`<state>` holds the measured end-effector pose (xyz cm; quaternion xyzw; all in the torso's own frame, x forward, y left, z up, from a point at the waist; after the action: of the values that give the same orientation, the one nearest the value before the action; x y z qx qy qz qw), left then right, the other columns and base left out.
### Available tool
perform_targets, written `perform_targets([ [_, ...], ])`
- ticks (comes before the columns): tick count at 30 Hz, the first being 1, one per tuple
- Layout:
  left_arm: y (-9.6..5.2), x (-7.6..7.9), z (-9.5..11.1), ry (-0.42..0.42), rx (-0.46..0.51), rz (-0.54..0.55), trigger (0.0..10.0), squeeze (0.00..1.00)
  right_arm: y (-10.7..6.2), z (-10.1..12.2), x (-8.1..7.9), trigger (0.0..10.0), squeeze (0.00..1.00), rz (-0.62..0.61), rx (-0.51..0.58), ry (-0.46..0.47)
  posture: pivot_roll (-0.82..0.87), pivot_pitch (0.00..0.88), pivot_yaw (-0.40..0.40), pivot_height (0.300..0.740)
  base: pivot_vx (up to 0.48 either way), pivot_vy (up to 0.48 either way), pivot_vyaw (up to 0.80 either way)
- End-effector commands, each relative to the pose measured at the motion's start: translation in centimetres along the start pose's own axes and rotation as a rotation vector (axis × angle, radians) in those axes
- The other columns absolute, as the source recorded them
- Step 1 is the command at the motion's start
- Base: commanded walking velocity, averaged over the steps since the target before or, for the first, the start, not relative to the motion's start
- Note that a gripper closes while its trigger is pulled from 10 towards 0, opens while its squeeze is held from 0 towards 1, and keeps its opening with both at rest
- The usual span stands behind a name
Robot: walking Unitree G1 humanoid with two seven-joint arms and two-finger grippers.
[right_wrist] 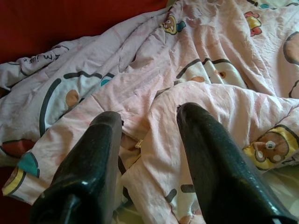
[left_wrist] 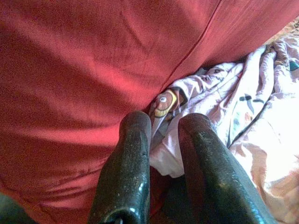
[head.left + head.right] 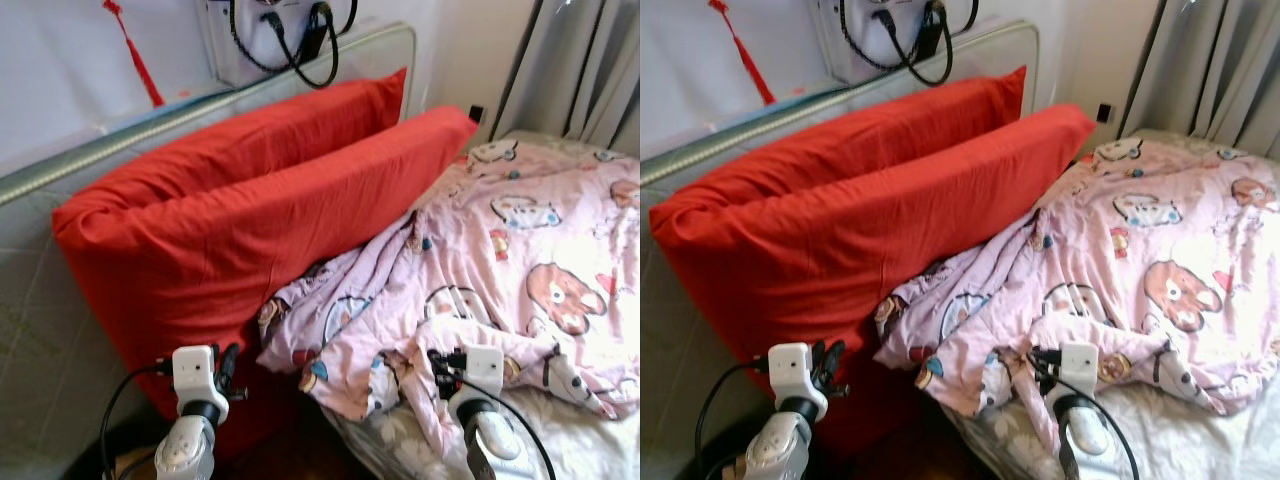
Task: Clean up the room
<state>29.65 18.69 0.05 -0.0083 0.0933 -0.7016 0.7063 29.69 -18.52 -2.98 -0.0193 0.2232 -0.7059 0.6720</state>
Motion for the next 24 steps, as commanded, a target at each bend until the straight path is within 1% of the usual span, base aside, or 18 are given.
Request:
perform_targets([
  [1,0.07,-0.14,0.08,0.014,-0.003,-0.005,10.0,0.0,-0.02,-0.14,-0.19,10.0,0.0,0.001,-0.003,0.006,-0.04,0.0,0.048,0.676,0.0,0.0,0.0],
  [5,0.13,-0.24,0.26,0.012,0.001,-0.002,10.0,0.0,0.02,-0.62,-0.34,10.0,0.0,0.002,-0.037,-0.009,-0.04,0.0,0.046,0.676,0.0,0.0,0.0],
  [9,0.13,-0.23,0.21,0.012,-0.002,-0.003,10.0,0.0,0.03,-0.58,-0.66,10.0,0.0,0.013,-0.029,-0.008,-0.04,0.0,0.045,0.651,0.0,0.0,0.0],
  [11,0.17,-0.21,0.2,0.01,-0.004,-0.003,10.0,0.0,0.02,-0.29,-0.78,10.0,0.0,0.018,-0.005,0.009,-0.04,0.0,0.044,0.651,0.0,0.0,0.0],
  [24,0.38,0.05,0.2,0.005,-0.014,-0.011,10.0,0.0,0.16,-0.33,-0.89,10.0,0.0,0.023,-0.02,0.002,-0.04,0.0,0.041,0.651,0.0,0.0,0.0],
])
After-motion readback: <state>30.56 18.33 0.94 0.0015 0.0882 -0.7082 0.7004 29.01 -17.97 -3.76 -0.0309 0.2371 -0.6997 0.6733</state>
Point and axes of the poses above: a point about 5 cm out from each wrist's last joint towards the gripper, its own y axis pointing out of the wrist towards the gripper, its own z axis along the axis of the wrist's last joint, x = y × z, the point moved 4 cm from there along y, pointing out of the wrist towards the gripper, and after that the axes turned 12 degrees about y, right-handed, at the moved point
